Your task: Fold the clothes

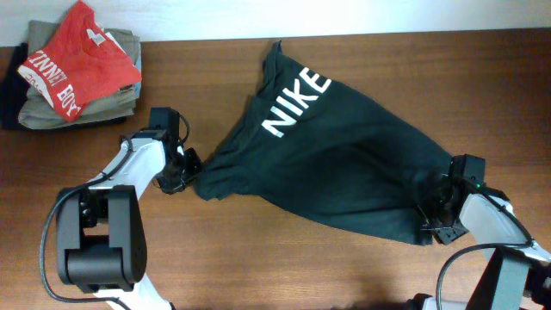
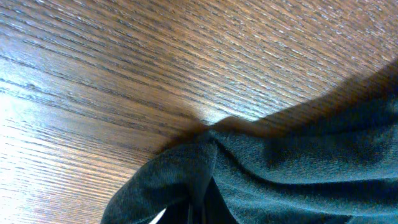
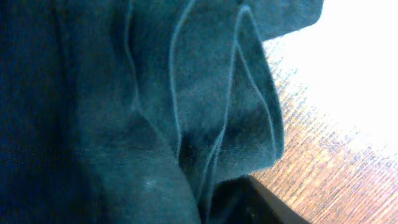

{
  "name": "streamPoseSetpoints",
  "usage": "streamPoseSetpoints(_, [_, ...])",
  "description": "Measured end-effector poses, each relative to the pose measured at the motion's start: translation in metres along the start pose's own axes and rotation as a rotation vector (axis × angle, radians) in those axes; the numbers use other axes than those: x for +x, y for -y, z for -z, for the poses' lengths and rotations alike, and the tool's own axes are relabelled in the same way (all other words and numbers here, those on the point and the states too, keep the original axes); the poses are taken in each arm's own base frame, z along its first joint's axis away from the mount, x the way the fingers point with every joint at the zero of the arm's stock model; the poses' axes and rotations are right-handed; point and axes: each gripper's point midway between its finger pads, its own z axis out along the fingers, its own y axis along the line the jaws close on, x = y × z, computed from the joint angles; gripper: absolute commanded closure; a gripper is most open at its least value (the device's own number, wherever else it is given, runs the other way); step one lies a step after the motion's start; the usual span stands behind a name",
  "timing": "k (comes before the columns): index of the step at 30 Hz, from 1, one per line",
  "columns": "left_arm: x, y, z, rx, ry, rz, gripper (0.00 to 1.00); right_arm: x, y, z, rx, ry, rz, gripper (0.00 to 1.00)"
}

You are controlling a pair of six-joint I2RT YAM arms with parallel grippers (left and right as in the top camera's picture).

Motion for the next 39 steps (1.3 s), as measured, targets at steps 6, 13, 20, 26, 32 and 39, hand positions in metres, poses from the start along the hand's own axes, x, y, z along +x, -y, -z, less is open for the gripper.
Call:
streamPoseSetpoints(6, [0.0, 0.0, 0.002, 0.005, -0.01, 0.004, 1.0, 0.003, -0.003, 0.003, -0.007, -0.035, 0.001, 0.96])
streamPoseSetpoints(13, [0.032, 0.003, 0.033, 0.031, -0.052, -0.023, 0.99, 0.03, 0.01, 0.035, 0.04, -0.163, 0.025, 0.96])
streamPoseSetpoints(20, [0.031, 0.039, 0.19, 0.306, 0.38, -0.147, 0.99, 0.004, -0.021, 0.156, -0.237, 0.085, 0.187, 0.96])
streamPoseSetpoints(26, [0.065, 0.035, 0.305, 0.464, 0.697, -0.203, 0.99, 0.008, -0.03, 0.282, -0.502, 0.332, 0.301, 0.96])
streamPoseSetpoints(32, [0.124, 0.001, 0.456, 0.539, 1.064, -0.196, 1.0, 0.021, -0.018, 0.403, -0.687, 0.567, 0.349, 0.96])
streamPoseSetpoints(39, [0.189, -0.045, 0.575, 0.597, 1.393, -0.131, 0.99, 0.037, 0.0, 0.512, -0.864, 0.829, 0.37, 0.96])
